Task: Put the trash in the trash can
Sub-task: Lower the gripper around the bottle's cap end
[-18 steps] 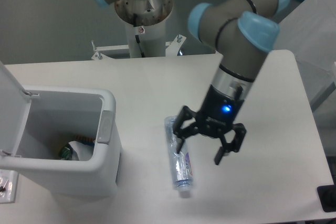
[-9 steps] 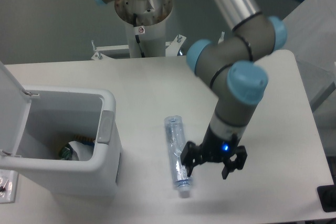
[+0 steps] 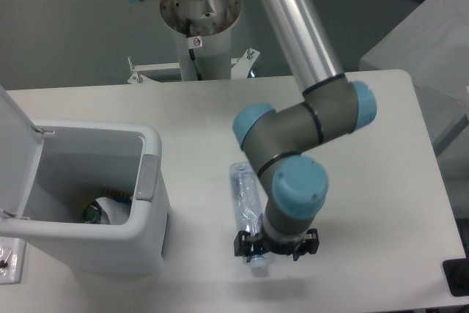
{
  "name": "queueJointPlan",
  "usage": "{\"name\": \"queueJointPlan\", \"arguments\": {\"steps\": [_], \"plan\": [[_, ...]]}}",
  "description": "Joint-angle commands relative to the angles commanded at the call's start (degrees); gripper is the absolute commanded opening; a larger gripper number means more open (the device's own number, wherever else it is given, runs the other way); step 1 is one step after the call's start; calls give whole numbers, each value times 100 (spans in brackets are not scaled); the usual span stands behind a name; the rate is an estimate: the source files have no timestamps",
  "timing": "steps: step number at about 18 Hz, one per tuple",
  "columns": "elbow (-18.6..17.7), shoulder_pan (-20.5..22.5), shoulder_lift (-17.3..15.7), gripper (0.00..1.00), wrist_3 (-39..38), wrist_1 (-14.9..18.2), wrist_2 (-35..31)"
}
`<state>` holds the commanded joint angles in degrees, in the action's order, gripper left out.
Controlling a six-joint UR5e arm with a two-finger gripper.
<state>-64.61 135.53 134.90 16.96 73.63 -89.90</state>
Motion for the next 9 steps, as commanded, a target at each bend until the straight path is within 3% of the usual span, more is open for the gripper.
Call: {"name": "queueJointPlan", "arguments": {"steps": [9], "plan": [[36,-211,211,100,-114,125,-457]]}}
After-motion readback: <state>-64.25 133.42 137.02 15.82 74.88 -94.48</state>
